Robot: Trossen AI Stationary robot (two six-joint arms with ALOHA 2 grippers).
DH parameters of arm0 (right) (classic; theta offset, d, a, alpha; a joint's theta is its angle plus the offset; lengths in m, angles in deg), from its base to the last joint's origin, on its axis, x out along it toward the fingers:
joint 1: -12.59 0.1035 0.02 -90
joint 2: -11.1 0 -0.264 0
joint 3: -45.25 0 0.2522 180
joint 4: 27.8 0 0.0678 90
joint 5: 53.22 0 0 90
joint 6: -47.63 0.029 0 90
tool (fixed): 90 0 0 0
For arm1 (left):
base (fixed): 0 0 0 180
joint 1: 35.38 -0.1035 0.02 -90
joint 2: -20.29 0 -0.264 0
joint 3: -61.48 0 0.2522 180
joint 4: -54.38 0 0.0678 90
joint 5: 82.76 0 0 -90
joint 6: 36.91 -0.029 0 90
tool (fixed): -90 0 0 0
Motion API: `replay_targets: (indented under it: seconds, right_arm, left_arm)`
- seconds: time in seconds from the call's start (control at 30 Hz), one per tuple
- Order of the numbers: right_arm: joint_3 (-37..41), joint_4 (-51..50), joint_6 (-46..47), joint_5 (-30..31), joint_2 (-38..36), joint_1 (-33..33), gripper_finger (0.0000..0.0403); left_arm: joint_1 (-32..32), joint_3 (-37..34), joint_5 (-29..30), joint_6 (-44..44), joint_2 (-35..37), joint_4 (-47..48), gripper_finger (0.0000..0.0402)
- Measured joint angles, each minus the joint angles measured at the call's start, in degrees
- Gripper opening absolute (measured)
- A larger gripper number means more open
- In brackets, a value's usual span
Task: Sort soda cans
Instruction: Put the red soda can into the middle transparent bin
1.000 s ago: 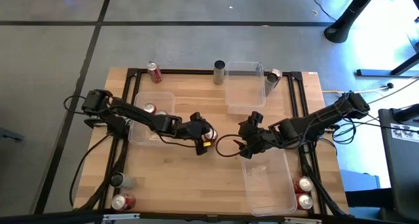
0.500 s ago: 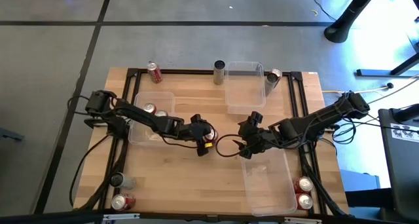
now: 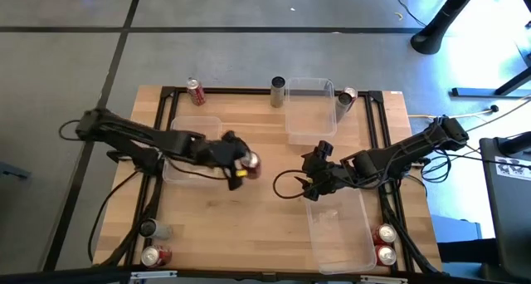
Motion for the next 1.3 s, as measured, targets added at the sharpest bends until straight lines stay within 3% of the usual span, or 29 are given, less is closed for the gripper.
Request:
replay_targets:
  seconds: [0.4, 0.7, 1.07, 1.3]
  right_arm:
    - [0.00, 0.13, 0.00, 1.11, 0.00, -0.02, 0.0344]
    - [0.00, 0.43, -0.02, 2.57, 0.00, -0.02, 0.0344]
    - [0.00, 0.45, -0.02, 4.16, 0.00, -0.02, 0.0344]
    - [0.00, 0.53, -0.03, 4.62, 0.00, -0.02, 0.0344]
  left_arm:
    - [0.86, 1.01, 4.63, 14.33, 18.61, 25.31, 0.0295]
    - [3.38, 0.32, 5.94, 21.53, 23.75, 37.06, 0.0295]
    - [8.88, -11.38, 10.01, 30.58, 23.91, 33.73, 0.0295]
    - [10.34, -17.60, 11.11, 33.74, 23.30, 26.44, 0.0295]
